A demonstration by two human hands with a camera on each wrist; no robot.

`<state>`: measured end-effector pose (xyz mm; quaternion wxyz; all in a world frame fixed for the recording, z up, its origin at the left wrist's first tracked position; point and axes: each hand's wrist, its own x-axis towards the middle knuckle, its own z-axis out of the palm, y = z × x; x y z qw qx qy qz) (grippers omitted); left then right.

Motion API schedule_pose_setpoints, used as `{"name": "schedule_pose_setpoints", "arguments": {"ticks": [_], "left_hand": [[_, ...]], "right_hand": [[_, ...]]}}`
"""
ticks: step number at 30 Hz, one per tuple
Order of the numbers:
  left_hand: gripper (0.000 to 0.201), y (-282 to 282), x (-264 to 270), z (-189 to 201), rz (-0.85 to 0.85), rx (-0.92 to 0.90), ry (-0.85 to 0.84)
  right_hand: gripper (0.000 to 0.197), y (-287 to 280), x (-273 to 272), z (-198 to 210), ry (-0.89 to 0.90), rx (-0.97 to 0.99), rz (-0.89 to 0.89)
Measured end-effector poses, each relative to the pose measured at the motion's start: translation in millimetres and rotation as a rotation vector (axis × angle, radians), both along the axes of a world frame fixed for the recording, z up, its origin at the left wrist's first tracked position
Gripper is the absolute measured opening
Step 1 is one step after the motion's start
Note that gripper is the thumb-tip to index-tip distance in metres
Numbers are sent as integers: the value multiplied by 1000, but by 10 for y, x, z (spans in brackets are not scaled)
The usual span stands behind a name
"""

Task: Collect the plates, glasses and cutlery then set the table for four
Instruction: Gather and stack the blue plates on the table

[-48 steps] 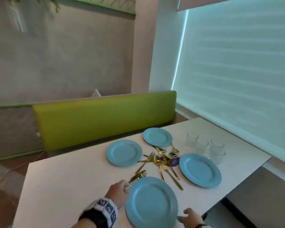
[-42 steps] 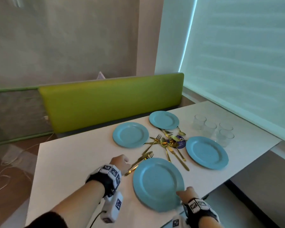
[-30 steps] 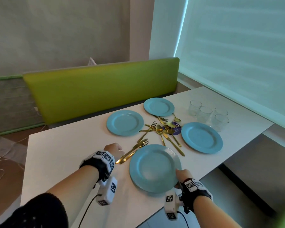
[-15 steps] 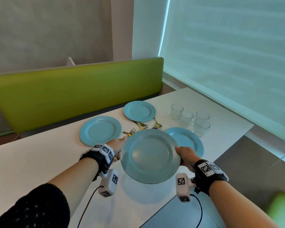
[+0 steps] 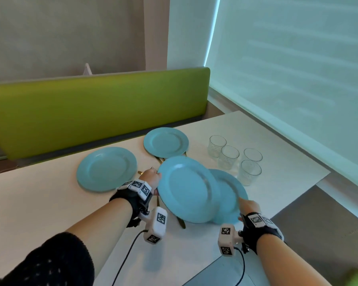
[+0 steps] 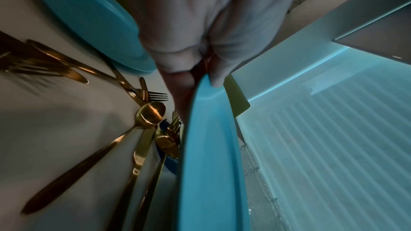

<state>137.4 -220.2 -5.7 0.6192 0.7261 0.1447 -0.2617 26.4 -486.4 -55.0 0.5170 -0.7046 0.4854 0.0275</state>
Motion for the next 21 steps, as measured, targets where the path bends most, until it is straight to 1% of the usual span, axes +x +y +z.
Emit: {"name": "schedule_pose_setpoints", "arguments": {"ticks": [3, 4, 6, 7, 8, 11, 14, 17, 18, 20, 21], "left_hand": [[26, -18, 63, -94, 32, 36, -2], [26, -14, 81, -106, 40, 49, 5], [25, -14, 128, -145, 58, 54, 12], [25, -19, 143, -163, 65, 53, 15], [25, -24, 143, -158, 72, 49, 25], [25, -51, 153, -187, 94, 28, 42], [28, -43, 166, -208, 83, 27, 47], [21, -32, 257, -327, 61, 67, 28], [18, -36, 293, -369, 57, 74, 22], [18, -50, 371, -448, 52, 63, 13], [20, -60, 408, -478, 50, 51, 7]], "right_hand": [[41, -157, -47, -184, 40, 20, -37], [40, -145, -61, -179, 52, 54, -50], [38, -185, -39, -322, 27, 141, -82], [34, -189, -35, -357, 19, 194, -108], [24, -171, -36, -365, 16, 237, -148], [28, -205, -17, -423, -7, 285, -244], [39, -191, 28, -378, -62, 243, -280], [28, -150, 33, -264, -136, 245, -345], [29, -123, 38, -194, -139, 219, -346], [42, -87, 17, -79, -101, 121, -315], [47, -98, -5, -50, -76, 62, -311]]}}
